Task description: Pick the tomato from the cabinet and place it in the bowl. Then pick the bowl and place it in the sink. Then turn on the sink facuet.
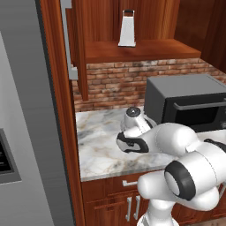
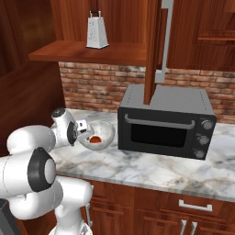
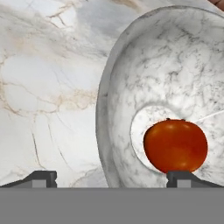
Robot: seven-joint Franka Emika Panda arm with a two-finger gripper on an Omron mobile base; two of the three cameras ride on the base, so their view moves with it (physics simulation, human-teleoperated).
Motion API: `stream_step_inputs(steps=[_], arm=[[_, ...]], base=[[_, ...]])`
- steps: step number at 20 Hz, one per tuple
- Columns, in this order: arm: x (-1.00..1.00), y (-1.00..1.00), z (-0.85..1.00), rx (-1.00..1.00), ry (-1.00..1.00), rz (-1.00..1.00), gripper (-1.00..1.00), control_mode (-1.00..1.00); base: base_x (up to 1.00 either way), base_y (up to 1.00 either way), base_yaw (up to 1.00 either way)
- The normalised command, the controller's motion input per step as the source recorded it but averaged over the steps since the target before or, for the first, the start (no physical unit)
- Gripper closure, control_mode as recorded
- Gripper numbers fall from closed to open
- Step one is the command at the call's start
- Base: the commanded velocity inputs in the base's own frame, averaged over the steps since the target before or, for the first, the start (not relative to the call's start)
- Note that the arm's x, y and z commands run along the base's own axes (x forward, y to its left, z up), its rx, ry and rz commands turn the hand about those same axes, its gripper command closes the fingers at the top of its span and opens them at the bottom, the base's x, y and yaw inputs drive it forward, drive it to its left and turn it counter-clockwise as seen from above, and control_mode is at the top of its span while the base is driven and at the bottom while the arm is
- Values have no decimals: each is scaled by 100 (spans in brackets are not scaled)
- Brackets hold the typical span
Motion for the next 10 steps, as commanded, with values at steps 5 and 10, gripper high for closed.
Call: stream_step_inputs(steps=[5,10], arm=[[0,-20,-15,0,0,3,-100,-100],[0,-14,-8,0,0,1,100,-100]], base=[[0,0,0],[0,0,0]])
